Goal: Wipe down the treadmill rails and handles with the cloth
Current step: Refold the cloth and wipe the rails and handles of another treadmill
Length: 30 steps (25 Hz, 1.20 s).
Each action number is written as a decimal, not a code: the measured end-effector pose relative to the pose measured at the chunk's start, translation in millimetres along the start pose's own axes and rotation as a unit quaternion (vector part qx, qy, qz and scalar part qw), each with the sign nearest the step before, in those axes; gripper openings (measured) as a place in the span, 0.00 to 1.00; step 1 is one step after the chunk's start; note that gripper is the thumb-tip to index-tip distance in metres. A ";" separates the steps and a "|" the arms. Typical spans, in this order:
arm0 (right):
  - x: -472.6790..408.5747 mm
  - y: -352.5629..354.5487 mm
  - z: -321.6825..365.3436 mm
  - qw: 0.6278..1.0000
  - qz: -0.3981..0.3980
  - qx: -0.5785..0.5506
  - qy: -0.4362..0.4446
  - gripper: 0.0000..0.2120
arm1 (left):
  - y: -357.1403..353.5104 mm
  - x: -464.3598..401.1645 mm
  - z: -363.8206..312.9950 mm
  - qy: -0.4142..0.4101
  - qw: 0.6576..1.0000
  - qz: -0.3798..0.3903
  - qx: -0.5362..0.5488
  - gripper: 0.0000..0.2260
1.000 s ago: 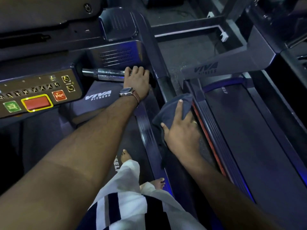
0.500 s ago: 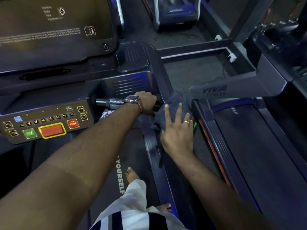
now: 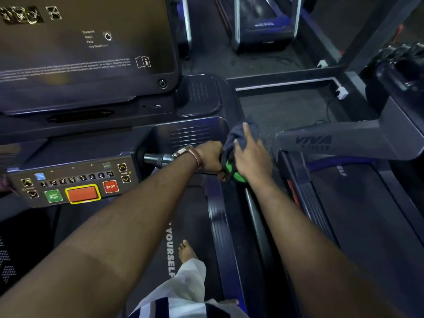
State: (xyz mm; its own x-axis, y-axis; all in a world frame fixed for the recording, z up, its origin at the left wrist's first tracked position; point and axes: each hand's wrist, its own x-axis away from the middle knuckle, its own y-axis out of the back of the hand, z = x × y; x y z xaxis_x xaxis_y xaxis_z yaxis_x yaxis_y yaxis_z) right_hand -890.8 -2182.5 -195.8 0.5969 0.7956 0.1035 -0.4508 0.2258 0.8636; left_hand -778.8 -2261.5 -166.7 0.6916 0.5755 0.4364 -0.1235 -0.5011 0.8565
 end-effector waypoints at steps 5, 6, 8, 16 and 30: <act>7.9 -7.4 -1.2 0.990 -0.022 0.080 0.113 0.33 | -3.5 -8.0 9.1 0.005 0.994 -0.033 0.104 0.07; -16.8 -1.8 5.4 0.994 0.008 0.055 0.092 0.33 | -2.9 -9.7 10.9 0.009 0.984 -0.050 0.168 0.11; -51.9 2.0 23.1 0.998 0.035 -0.032 -0.046 0.31 | 0.1 -10.8 13.5 0.029 0.945 -0.120 0.303 0.17; -93.2 -3.4 50.9 0.999 0.019 -0.019 -0.027 0.32 | -6.1 -19.1 9.0 0.109 0.882 -0.279 0.363 0.18; -153.0 -12.0 54.7 0.998 0.006 -0.067 0.000 0.23 | -24.6 -24.3 9.9 0.034 0.896 -0.285 0.338 0.38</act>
State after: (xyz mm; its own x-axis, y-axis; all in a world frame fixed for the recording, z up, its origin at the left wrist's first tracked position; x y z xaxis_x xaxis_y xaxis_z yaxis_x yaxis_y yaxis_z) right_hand -940.4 -2337.6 -195.0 0.5908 0.7989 0.1127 -0.5419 0.2894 0.7890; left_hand -785.5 -2269.5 -201.2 0.4582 0.8887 0.0164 0.7115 -0.3778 0.5925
